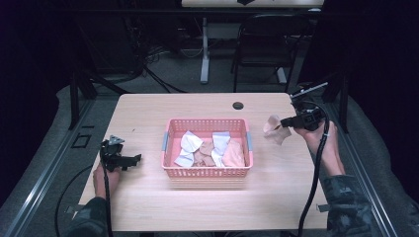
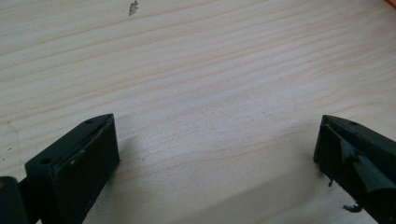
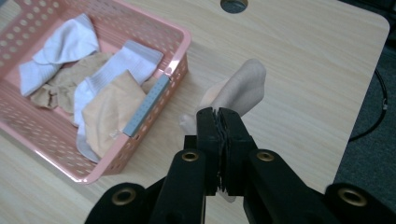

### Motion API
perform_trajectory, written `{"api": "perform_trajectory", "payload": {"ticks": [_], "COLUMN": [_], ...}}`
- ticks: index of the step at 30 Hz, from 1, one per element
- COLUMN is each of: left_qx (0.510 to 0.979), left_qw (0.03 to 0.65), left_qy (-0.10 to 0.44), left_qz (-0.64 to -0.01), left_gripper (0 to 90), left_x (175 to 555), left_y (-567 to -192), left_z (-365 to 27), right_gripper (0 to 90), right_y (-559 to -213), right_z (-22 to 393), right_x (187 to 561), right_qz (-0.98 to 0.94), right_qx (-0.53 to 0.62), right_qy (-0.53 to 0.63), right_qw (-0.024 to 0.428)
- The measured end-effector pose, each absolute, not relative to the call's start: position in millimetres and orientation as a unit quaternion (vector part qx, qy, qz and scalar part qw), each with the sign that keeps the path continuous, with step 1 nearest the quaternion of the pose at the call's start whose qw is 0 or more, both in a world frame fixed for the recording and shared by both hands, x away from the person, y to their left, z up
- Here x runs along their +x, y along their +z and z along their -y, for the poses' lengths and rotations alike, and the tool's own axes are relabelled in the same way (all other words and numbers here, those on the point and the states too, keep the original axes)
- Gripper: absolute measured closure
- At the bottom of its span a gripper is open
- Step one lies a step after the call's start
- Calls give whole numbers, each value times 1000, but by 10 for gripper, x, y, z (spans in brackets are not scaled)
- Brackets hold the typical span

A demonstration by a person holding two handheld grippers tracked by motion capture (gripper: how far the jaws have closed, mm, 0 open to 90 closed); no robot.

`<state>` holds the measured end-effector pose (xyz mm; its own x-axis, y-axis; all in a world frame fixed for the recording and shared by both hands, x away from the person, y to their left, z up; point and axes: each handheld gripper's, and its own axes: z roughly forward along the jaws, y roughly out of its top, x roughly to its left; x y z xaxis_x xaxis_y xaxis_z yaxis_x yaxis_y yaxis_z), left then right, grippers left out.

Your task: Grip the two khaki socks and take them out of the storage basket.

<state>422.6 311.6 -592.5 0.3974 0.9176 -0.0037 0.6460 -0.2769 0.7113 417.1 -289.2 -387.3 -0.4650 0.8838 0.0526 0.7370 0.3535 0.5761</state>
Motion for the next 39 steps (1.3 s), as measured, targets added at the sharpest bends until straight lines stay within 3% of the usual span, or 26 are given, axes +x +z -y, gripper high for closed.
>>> {"api": "perform_trajectory", "payload": {"ticks": [18,30,36,37,38,39], "left_qx": [771,771,771,771,771,771], "left_qw": [324,324,324,324,324,324], "left_qy": [210,210,210,210,210,210], "left_qz": [-507,-507,-507,-507,-507,-506], "left_gripper": [0,0,0,0,0,0], "left_x": [4230,4230,4229,4229,4229,4230], "left_y": [-5926,-5926,-5926,-5926,-5926,-5926], "left_z": [-3114,-3114,-3115,-3115,-3115,-3115], "right_gripper": [879,878,871,865,769,769], "right_y": [-4582,-4844,-5008,-5012,-4993,-4993], "right_z": [2989,3096,3107,3119,3139,3139], "right_x": [4224,4273,4290,4294,4283,4283], "right_qz": [-802,-801,-804,-804,-798,-798], "right_qx": [532,553,560,561,566,566], "right_qy": [252,221,186,185,196,196], "right_qw": [97,66,74,70,75,75]}}
